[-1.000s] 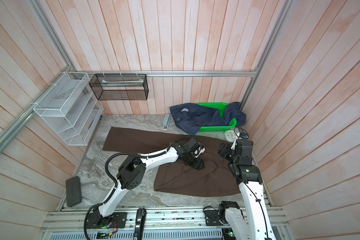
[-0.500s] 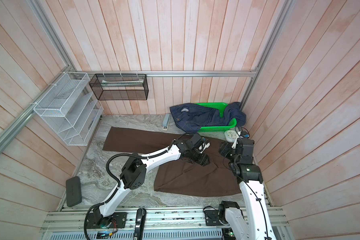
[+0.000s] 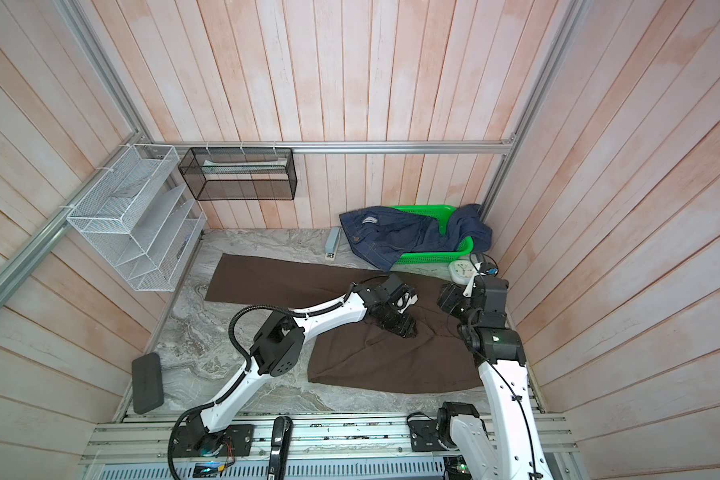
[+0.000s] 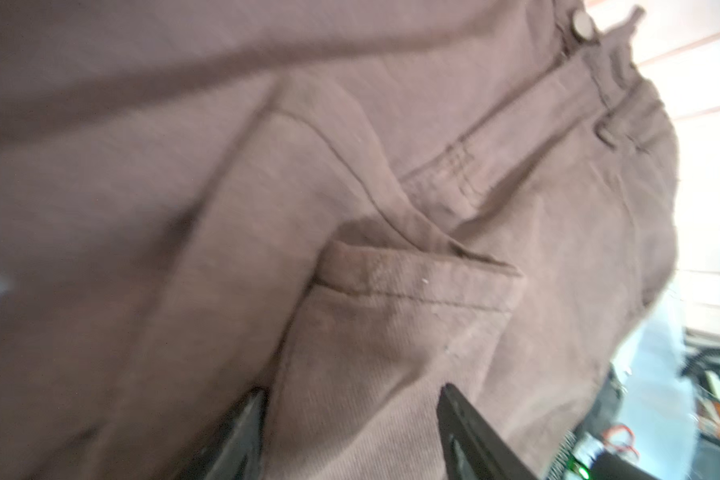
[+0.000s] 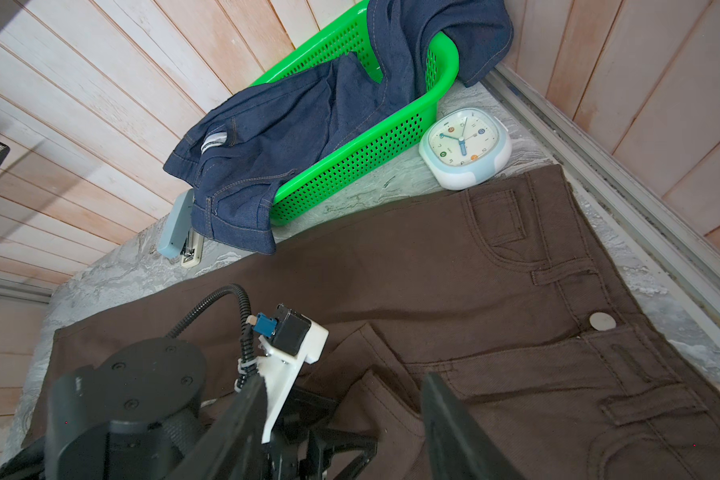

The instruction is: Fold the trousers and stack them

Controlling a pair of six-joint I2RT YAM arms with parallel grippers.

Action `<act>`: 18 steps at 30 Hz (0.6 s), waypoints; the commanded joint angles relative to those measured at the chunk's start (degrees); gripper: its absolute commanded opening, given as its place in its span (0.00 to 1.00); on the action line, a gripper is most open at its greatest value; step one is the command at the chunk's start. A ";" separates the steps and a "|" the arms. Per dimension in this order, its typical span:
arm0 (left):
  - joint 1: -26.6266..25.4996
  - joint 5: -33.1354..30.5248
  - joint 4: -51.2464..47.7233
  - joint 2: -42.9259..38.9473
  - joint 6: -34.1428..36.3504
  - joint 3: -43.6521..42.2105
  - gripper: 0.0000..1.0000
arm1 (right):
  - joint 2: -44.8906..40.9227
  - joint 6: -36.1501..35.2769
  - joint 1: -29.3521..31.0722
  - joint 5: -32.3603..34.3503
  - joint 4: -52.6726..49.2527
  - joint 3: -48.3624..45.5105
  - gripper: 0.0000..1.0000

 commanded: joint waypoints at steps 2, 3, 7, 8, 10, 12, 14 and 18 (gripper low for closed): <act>-2.75 9.63 -0.19 -3.50 -0.01 -2.45 0.63 | -0.16 -0.82 -0.51 -0.32 -1.44 1.22 0.60; -3.34 11.30 0.05 -4.45 -0.43 -3.61 0.61 | -0.24 -0.86 -0.52 -0.37 -1.50 1.35 0.60; -6.39 12.58 -0.33 -9.38 -1.07 -8.29 0.58 | -0.54 -1.10 -0.84 -0.37 -1.76 1.65 0.60; -7.16 12.62 0.38 -11.09 -1.39 -9.73 0.58 | -0.59 -1.16 -0.92 -0.36 -1.85 1.68 0.60; -8.84 13.82 2.24 -14.25 -2.48 -13.04 0.58 | -0.85 -1.27 -1.09 -0.37 -2.02 1.64 0.60; -10.36 14.81 3.00 -16.00 -2.92 -14.54 0.58 | -0.99 -1.36 -1.23 -0.40 -2.02 1.65 0.60; -10.90 13.23 2.90 -16.88 -3.17 -15.05 0.59 | -0.97 -1.52 -1.50 -0.45 -2.11 1.84 0.60; -9.23 5.85 1.29 -16.28 -3.73 -13.12 0.63 | -1.12 -1.71 -2.06 -0.37 -2.20 2.43 0.60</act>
